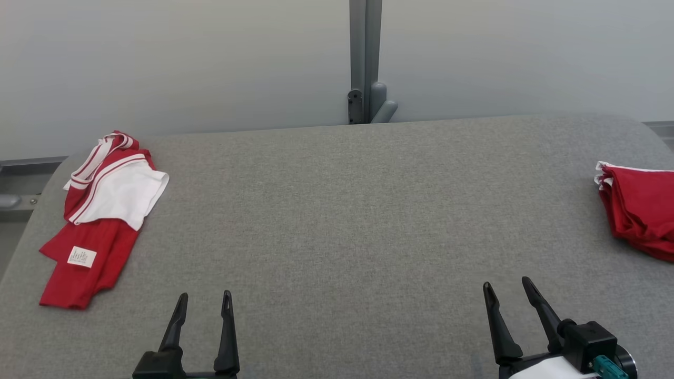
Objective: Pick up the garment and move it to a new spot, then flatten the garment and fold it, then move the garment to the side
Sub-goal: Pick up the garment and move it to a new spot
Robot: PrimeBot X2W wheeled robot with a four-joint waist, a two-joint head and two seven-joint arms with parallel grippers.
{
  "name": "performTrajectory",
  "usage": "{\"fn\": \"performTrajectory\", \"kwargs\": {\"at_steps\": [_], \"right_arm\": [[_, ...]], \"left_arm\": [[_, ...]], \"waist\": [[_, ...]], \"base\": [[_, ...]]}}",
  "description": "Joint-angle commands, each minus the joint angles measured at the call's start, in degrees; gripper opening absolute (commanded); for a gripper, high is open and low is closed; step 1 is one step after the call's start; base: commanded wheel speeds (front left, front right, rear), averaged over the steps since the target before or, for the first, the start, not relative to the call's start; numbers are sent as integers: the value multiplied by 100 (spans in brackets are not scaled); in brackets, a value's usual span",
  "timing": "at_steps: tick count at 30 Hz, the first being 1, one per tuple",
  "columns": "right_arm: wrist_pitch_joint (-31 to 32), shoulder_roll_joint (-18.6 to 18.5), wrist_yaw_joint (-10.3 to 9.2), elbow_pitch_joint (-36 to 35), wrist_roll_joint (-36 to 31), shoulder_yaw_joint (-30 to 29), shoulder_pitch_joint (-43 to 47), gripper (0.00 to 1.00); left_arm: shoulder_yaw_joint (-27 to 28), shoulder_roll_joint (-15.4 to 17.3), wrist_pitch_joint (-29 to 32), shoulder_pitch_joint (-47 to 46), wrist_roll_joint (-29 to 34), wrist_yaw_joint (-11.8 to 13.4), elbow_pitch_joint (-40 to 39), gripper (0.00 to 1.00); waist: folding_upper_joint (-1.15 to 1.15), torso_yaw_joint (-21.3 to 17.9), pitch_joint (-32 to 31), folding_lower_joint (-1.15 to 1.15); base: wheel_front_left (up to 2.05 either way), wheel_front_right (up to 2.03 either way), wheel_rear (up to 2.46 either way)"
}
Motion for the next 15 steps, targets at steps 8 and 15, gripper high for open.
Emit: {"fn": "performTrajectory", "kwargs": {"at_steps": [8, 15], "right_arm": [[-18, -2, -6, 12, 15, 49, 41, 100], [-18, -3, -6, 14, 22, 82, -85, 100]], "left_arm": [[11, 5, 3, -106, -55, 49, -56, 100], [-2, 5, 3, -80, -72, 118, -165, 100]], "waist": [[0, 501, 80, 0], [0, 1079, 234, 0]], "base": [[0, 0, 0], [0, 0, 0]]}}
